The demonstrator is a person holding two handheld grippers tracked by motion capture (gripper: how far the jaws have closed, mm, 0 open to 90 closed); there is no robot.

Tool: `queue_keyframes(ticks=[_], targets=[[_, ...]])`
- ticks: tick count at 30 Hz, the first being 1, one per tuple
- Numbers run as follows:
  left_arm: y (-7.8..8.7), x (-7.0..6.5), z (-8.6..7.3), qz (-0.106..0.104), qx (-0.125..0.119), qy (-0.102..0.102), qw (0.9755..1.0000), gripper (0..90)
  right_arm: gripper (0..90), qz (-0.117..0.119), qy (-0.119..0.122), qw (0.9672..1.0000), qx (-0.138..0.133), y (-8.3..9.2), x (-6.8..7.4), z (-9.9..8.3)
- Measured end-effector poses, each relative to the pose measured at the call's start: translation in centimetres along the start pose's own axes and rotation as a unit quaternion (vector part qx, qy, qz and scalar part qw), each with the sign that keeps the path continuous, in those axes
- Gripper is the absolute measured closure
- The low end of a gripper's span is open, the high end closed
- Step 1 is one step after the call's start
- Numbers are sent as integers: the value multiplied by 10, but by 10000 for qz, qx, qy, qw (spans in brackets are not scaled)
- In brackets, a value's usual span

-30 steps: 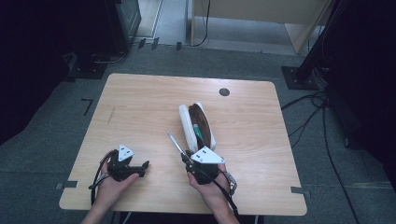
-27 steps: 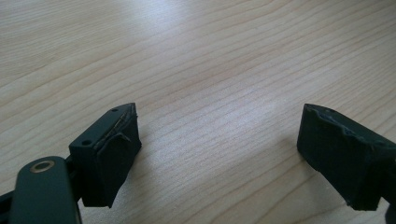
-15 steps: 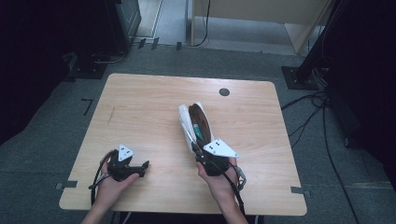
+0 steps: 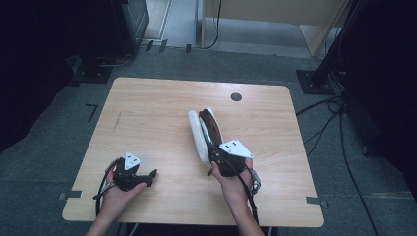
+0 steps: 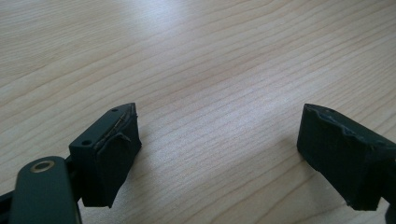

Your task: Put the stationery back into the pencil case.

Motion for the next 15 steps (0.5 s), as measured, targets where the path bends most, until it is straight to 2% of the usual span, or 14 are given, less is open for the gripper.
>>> queue_keyframes(ticks=[6, 15], targets=[[0, 0, 0, 2, 0, -1, 10000, 133, 774, -225, 50, 9996, 187, -11, -5, -7], [0, 0, 0, 1, 4, -7, 10000, 133, 774, -364, 70, 9977, 574, -28, -5, -20]])
Point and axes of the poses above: each handheld gripper's, and its own axes: y roughly backward along the jaws, z roughly out of its top, x roughly to its left, the point moved 10 cm from there along -y, roughly forward along the jaws, and after that the axes turned 2 degrees about x, right-handed, at the moved point
